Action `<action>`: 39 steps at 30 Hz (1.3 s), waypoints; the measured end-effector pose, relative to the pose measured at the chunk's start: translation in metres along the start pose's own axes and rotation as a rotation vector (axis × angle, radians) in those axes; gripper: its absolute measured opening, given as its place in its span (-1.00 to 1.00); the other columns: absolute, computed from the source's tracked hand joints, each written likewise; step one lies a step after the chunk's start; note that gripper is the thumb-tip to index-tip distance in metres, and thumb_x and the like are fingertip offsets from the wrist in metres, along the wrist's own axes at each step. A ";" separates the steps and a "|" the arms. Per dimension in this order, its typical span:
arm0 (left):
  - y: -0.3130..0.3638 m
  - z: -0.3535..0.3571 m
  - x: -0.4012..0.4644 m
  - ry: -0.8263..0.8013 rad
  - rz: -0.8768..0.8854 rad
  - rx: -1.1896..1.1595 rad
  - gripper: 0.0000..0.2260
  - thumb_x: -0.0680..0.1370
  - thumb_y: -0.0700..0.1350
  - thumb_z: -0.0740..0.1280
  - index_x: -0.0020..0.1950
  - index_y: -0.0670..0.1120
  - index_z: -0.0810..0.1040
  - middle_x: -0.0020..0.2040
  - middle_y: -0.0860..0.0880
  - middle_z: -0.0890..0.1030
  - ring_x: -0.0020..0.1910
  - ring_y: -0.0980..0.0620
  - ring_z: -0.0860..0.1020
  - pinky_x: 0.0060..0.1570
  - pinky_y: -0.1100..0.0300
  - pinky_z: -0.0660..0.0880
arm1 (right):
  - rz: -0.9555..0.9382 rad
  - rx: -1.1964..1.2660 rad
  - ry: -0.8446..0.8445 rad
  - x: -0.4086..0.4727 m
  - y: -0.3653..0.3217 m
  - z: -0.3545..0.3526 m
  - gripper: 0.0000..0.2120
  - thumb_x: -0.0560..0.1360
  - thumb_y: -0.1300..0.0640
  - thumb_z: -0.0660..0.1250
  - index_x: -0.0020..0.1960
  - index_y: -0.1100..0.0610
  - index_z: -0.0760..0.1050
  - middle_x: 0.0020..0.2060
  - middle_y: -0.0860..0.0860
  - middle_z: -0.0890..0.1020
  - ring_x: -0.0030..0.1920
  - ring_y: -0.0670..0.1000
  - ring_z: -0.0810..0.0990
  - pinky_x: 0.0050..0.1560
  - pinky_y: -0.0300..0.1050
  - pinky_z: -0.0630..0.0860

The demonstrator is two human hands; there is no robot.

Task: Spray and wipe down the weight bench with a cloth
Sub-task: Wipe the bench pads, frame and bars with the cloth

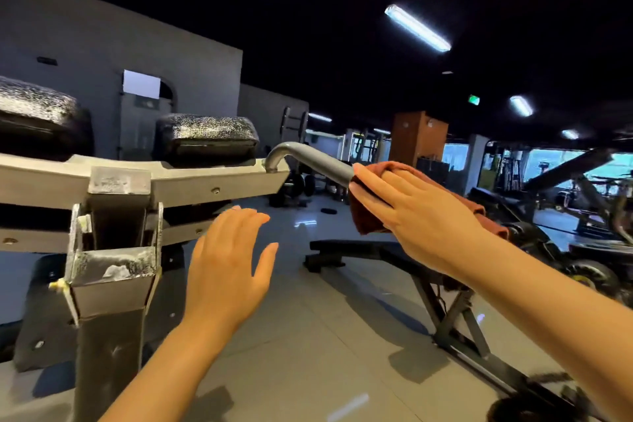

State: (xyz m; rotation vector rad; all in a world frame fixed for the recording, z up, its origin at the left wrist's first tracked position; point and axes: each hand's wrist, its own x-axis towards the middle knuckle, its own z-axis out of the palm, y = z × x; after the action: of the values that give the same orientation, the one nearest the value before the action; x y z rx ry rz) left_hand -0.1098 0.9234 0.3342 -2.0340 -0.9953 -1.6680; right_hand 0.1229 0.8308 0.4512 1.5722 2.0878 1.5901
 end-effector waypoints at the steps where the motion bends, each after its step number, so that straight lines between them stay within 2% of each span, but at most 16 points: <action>1: -0.014 0.002 0.002 0.004 0.034 0.075 -0.62 0.53 0.05 0.20 0.23 -0.14 0.54 0.22 -0.12 0.55 0.33 -0.11 0.40 0.17 -0.14 0.45 | -0.033 -0.031 -0.011 0.017 -0.003 0.003 -0.30 0.48 0.20 0.37 0.55 0.18 0.15 0.52 0.20 0.21 0.45 0.20 0.32 0.44 0.08 0.23; 3: -0.039 0.003 0.005 0.005 0.113 0.219 -0.61 0.54 0.04 0.20 0.25 -0.15 0.55 0.28 -0.18 0.52 0.40 -0.20 0.34 0.31 -0.19 0.30 | -0.068 -0.030 -0.041 0.058 -0.004 0.011 -0.36 0.63 0.15 0.14 0.59 0.13 -0.14 0.58 0.14 -0.10 0.55 0.15 0.03 0.53 0.02 -0.02; 5: -0.064 0.002 0.005 -0.018 0.198 0.375 -0.59 0.54 0.04 0.19 0.29 -0.14 0.52 0.37 -0.22 0.46 0.45 -0.21 0.29 0.38 -0.24 0.18 | -0.060 0.012 -0.049 0.100 -0.007 0.015 -0.37 0.66 0.12 0.09 0.59 0.11 -0.19 0.58 0.11 -0.17 0.56 0.13 -0.03 0.53 -0.01 -0.06; 9: -0.101 -0.001 0.001 -0.149 0.265 0.621 -0.49 0.56 0.08 0.08 0.43 -0.12 0.43 0.49 -0.23 0.30 0.51 -0.19 0.17 0.42 -0.33 0.03 | -0.087 0.016 -0.061 0.162 -0.018 0.023 -0.40 0.65 0.13 0.12 0.59 0.12 -0.08 0.58 0.11 -0.05 0.51 0.14 0.13 0.50 0.00 0.15; 13: -0.108 0.004 -0.001 -0.221 0.246 0.703 -0.45 0.57 0.11 0.04 0.50 -0.10 0.32 0.54 -0.20 0.22 0.54 -0.16 0.10 0.45 -0.30 -0.07 | -0.140 -0.107 -0.088 0.200 -0.036 0.028 -0.49 0.65 0.15 0.11 0.57 0.10 0.07 0.56 0.10 0.10 0.46 0.13 0.26 0.44 -0.01 0.25; 16: -0.109 0.006 0.001 -0.219 0.225 0.738 -0.45 0.57 0.11 0.05 0.50 -0.11 0.30 0.54 -0.20 0.21 0.55 -0.16 0.09 0.47 -0.27 -0.09 | -0.191 -0.195 -0.122 0.216 -0.045 0.031 -0.55 0.66 0.16 0.10 0.54 0.05 0.17 0.51 0.07 0.22 0.41 0.12 0.31 0.41 -0.02 0.27; 19: -0.110 0.005 0.003 -0.219 0.232 0.780 -0.45 0.57 0.11 0.05 0.51 -0.12 0.30 0.54 -0.21 0.21 0.55 -0.17 0.08 0.47 -0.25 -0.09 | -0.197 -0.233 -0.138 0.217 -0.048 0.027 -0.54 0.66 0.14 0.10 0.54 0.01 0.15 0.51 0.05 0.22 0.42 0.11 0.30 0.42 -0.01 0.24; 23: -0.110 0.004 0.003 -0.221 0.226 0.765 -0.45 0.58 0.11 0.05 0.51 -0.13 0.28 0.53 -0.21 0.21 0.55 -0.18 0.09 0.48 -0.24 -0.09 | -0.061 -0.118 -0.165 0.199 -0.041 0.020 -0.47 0.66 0.13 0.08 0.59 0.04 -0.01 0.57 0.11 0.03 0.48 0.15 0.20 0.44 0.00 0.23; 26: -0.110 0.003 0.005 -0.221 0.218 0.752 -0.44 0.58 0.11 0.04 0.51 -0.13 0.28 0.54 -0.22 0.20 0.55 -0.18 0.08 0.49 -0.22 -0.12 | 0.036 -0.019 -0.140 0.163 -0.036 0.015 -0.42 0.66 0.16 0.07 0.59 0.09 -0.13 0.57 0.15 -0.09 0.50 0.17 0.15 0.45 0.01 0.18; 30: -0.108 0.000 0.006 -0.249 0.210 0.746 -0.44 0.59 0.11 0.02 0.51 -0.14 0.28 0.53 -0.23 0.22 0.55 -0.18 0.08 0.50 -0.20 -0.13 | 0.071 -0.043 -0.132 0.091 -0.033 0.005 -0.36 0.64 0.18 0.08 0.59 0.09 -0.21 0.57 0.15 -0.16 0.52 0.19 0.08 0.51 0.06 0.06; 32: -0.106 -0.002 0.005 -0.262 0.206 0.736 -0.44 0.59 0.11 0.01 0.51 -0.14 0.29 0.53 -0.23 0.23 0.55 -0.18 0.09 0.50 -0.20 -0.12 | 0.074 -0.078 -0.138 0.051 -0.031 0.005 -0.32 0.58 0.22 0.14 0.59 0.10 -0.12 0.57 0.17 -0.03 0.49 0.21 0.17 0.49 0.11 0.10; 34: -0.105 -0.002 0.004 -0.264 0.200 0.721 -0.44 0.58 0.11 0.01 0.51 -0.14 0.29 0.53 -0.23 0.23 0.54 -0.18 0.10 0.49 -0.20 -0.13 | 0.105 -0.074 -0.092 0.018 -0.028 0.003 -0.32 0.45 0.31 0.20 0.54 0.14 0.13 0.51 0.21 0.23 0.36 0.27 0.39 0.39 0.21 0.29; 35: -0.105 -0.002 0.004 -0.263 0.199 0.715 -0.44 0.58 0.11 0.01 0.51 -0.14 0.29 0.53 -0.23 0.23 0.54 -0.18 0.10 0.49 -0.20 -0.13 | 0.116 -0.057 -0.067 0.003 -0.024 0.004 -0.36 0.40 0.32 0.15 0.50 0.17 0.25 0.45 0.24 0.34 0.27 0.30 0.47 0.30 0.26 0.38; 37: -0.104 -0.002 0.004 -0.253 0.200 0.706 -0.44 0.58 0.11 0.00 0.50 -0.15 0.29 0.52 -0.24 0.23 0.54 -0.18 0.11 0.49 -0.21 -0.13 | 0.110 -0.059 -0.052 -0.015 -0.021 0.006 -0.38 0.38 0.28 0.02 0.43 0.21 0.37 0.38 0.25 0.42 0.18 0.33 0.51 0.21 0.29 0.44; 39: -0.104 -0.002 0.003 -0.239 0.201 0.690 -0.44 0.58 0.10 0.00 0.50 -0.16 0.31 0.52 -0.25 0.23 0.54 -0.19 0.12 0.49 -0.22 -0.12 | 0.092 -0.072 -0.027 -0.015 -0.020 0.003 -0.39 0.38 0.27 0.03 0.42 0.21 0.40 0.38 0.24 0.42 0.20 0.33 0.49 0.24 0.28 0.42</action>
State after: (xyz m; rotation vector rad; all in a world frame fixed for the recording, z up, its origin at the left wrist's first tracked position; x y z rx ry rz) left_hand -0.1826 0.9958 0.3198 -1.7897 -1.1852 -0.8230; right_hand 0.1182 0.8227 0.4278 1.6793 1.9485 1.6428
